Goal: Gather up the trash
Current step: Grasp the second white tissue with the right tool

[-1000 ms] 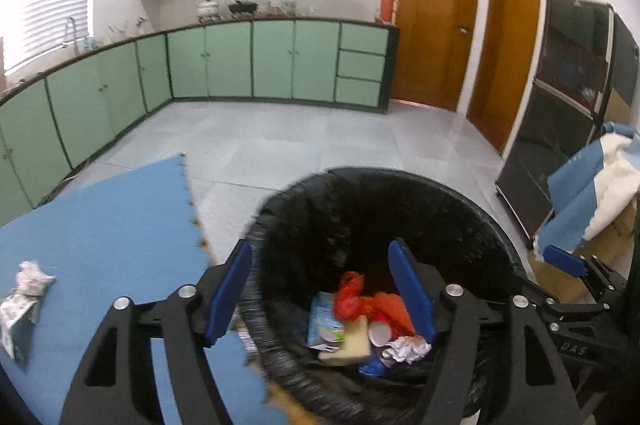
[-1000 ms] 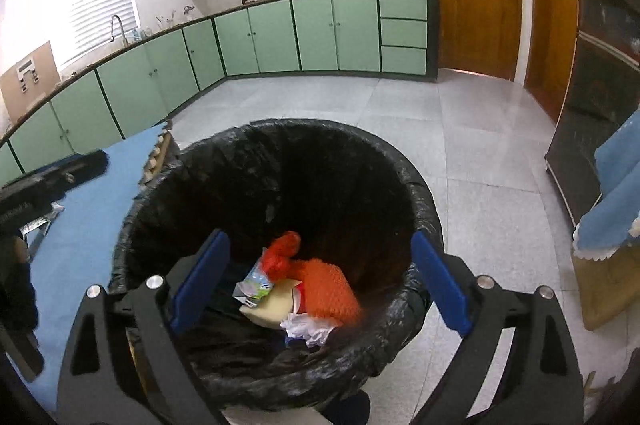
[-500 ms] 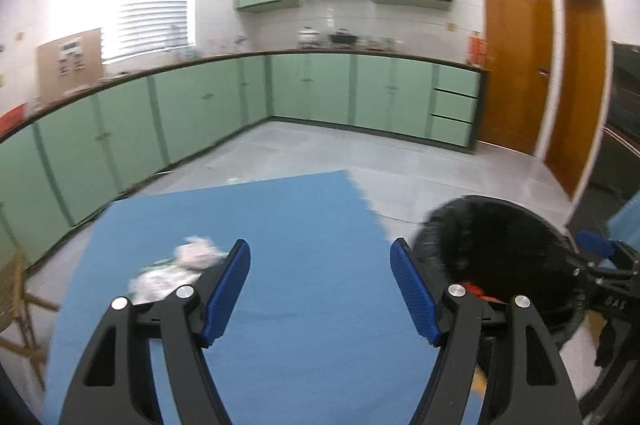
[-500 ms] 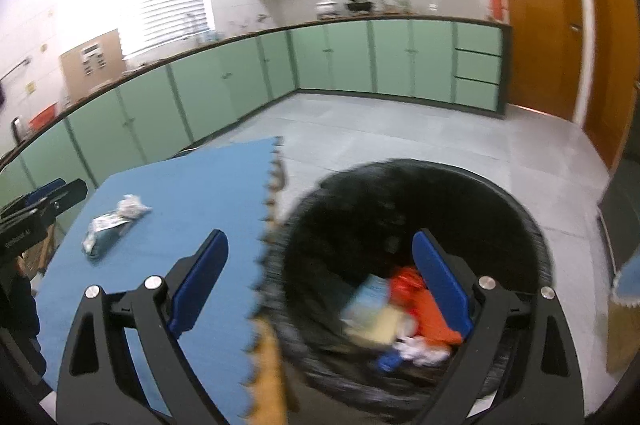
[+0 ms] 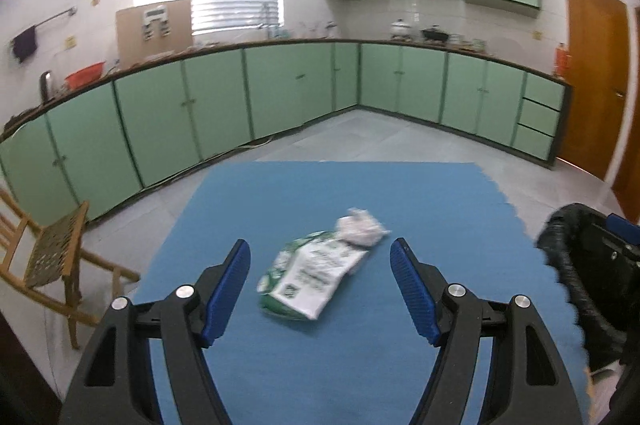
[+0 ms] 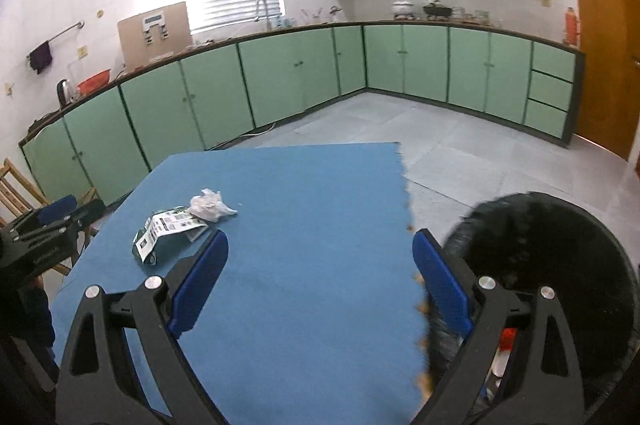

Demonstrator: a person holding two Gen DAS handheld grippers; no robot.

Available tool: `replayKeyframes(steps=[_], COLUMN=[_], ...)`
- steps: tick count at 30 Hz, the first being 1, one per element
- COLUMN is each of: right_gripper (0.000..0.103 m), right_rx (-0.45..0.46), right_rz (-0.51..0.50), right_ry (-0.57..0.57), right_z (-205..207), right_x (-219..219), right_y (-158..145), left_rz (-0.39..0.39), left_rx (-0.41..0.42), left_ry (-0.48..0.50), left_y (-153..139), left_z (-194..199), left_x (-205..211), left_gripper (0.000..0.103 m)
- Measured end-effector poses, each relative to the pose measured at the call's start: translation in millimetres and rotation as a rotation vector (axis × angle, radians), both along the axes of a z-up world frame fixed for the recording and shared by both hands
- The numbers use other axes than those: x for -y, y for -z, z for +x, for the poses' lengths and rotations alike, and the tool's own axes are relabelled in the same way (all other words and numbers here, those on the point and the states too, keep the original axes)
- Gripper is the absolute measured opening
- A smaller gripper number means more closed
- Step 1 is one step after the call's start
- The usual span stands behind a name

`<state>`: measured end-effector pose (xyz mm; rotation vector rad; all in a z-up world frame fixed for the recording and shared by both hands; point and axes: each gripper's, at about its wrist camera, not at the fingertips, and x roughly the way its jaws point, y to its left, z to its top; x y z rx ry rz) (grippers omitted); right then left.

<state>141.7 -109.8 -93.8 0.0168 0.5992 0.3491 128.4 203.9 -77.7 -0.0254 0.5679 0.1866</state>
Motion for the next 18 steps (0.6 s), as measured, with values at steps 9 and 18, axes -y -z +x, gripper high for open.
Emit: replayKeyframes(steps=[9,18], right_gripper=[0.09,0.09], right_rx=[-0.031,-0.093], right_rz=[-0.037,-0.074], right_ry=[-0.116,-0.191], right_z=[57,88], right_x=[-95,-163], right_y=[33,63], left_rz=[0.016,-0.009], left_rx=[-0.025,-0.052], left_ry=[-0.103,-0.169], left_y=[30,46], left_z=[32,41], left_x=[-51,-92], left_gripper=[0.071,0.071])
